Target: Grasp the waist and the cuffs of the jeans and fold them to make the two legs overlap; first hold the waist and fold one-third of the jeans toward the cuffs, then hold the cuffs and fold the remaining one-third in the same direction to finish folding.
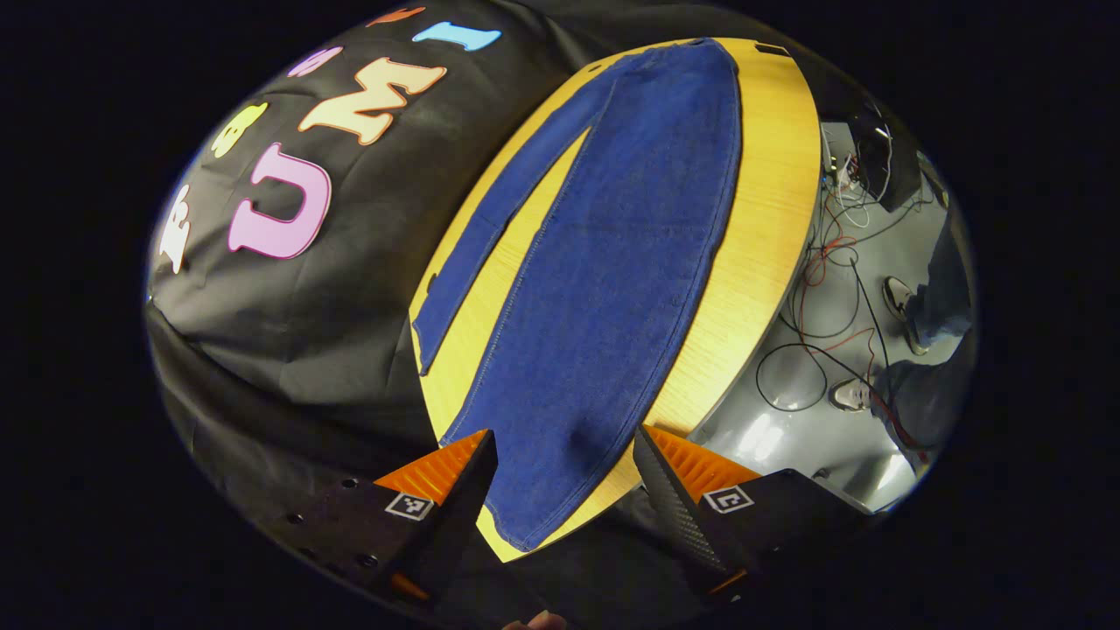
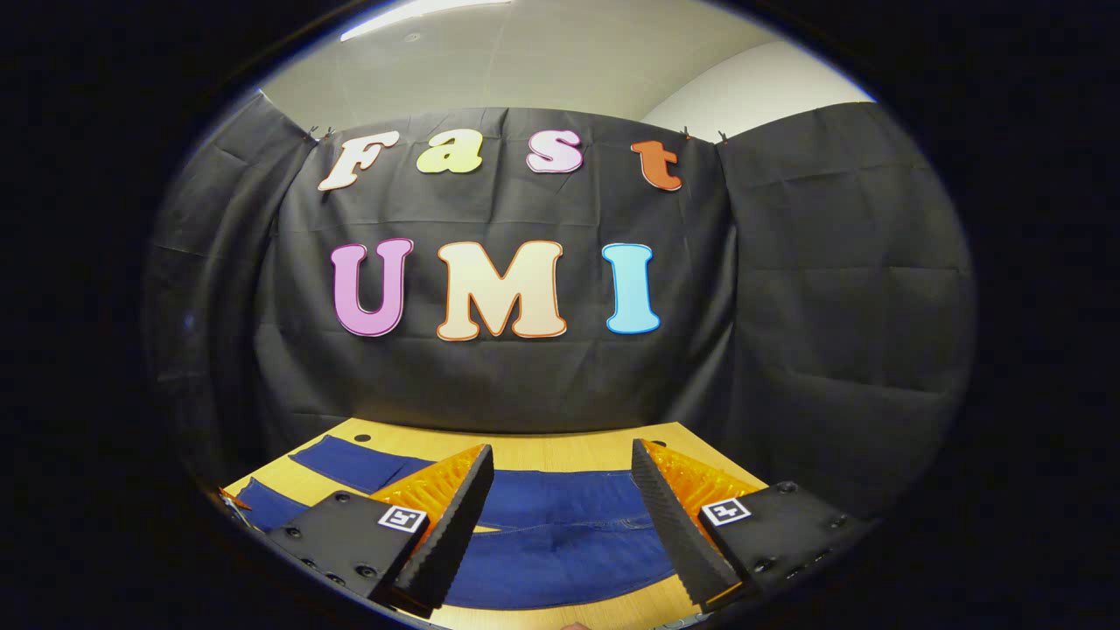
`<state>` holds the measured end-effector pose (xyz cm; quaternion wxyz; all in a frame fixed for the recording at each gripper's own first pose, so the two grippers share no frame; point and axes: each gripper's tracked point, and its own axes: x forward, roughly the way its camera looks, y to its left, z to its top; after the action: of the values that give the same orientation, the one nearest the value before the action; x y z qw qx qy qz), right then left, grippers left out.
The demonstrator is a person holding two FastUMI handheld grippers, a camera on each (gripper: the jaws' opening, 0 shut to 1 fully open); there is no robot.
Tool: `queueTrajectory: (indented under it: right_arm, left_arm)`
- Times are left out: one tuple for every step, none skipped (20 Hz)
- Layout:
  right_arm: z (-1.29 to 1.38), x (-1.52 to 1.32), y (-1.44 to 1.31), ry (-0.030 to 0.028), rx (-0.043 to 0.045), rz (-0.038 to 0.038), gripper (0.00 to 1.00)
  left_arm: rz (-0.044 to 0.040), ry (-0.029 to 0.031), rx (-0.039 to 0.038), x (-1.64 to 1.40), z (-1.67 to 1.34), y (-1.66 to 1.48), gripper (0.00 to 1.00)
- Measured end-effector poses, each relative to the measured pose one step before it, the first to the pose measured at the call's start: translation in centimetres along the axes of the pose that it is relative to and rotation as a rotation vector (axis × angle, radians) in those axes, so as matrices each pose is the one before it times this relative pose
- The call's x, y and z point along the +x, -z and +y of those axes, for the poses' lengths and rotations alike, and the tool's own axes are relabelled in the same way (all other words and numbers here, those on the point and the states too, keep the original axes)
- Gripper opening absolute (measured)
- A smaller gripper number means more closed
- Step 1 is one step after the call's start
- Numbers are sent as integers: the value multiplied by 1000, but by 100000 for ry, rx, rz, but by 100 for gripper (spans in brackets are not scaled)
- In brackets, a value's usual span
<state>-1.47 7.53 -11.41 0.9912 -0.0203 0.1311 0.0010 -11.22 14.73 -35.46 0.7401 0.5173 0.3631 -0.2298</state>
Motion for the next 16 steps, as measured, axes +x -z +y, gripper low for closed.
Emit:
queueTrajectory:
  right_arm:
    - [1,-4,-162,530,-676,-202,94]
    - [-67,45,84,529,-912,-386,94]
    - [38,-22,14,495,-763,-82,94]
    - [73,0,209,346,-343,291,95]
    - [103,-44,110,354,-23,605,95]
    - [-34,-52,127,456,-43,93,95]
    - [-5,-70,-44,600,4,-99,98]
    - [9,-44,70,569,-241,-188,96]
    - [-23,-161,74,557,-204,215,99]
    - [-200,33,77,703,-609,-307,100]
    - [-60,-68,47,566,-587,-54,99]
    - [-61,-137,115,292,-572,70,99]
    - [-109,-56,203,308,-904,26,99]
    - [-403,-84,124,483,-1116,-27,100]
    - [-285,122,288,-316,-1486,365,99]
    - [-216,253,806,-1044,-2298,1360,99]
  left_arm:
    - [-1567,329,1308,525,80,-371,95]
    - [-863,434,1514,465,35,-166,89]
    - [-373,523,1248,480,195,-283,90]
    - [-575,865,841,556,126,-242,89]
    - [-331,558,1052,184,321,-105,85]
    - [-614,1047,1088,489,228,-192,84]
    - [-2,2918,913,796,-20,-145,84]
    - [-277,2949,1075,656,-334,-227,82]
    - [292,2611,1464,542,-347,-149,67]
    - [461,2278,1261,255,-133,17,53]
    - [340,967,397,348,-60,47,38]
    - [-33,1152,-566,227,-89,0,24]
    - [-301,-1531,-744,221,358,-293,10]
    - [90,-827,-1367,14,178,212,8]
    - [-1014,226,-480,68,-27,-282,2]
    - [912,1075,-1240,33,-133,191,0]
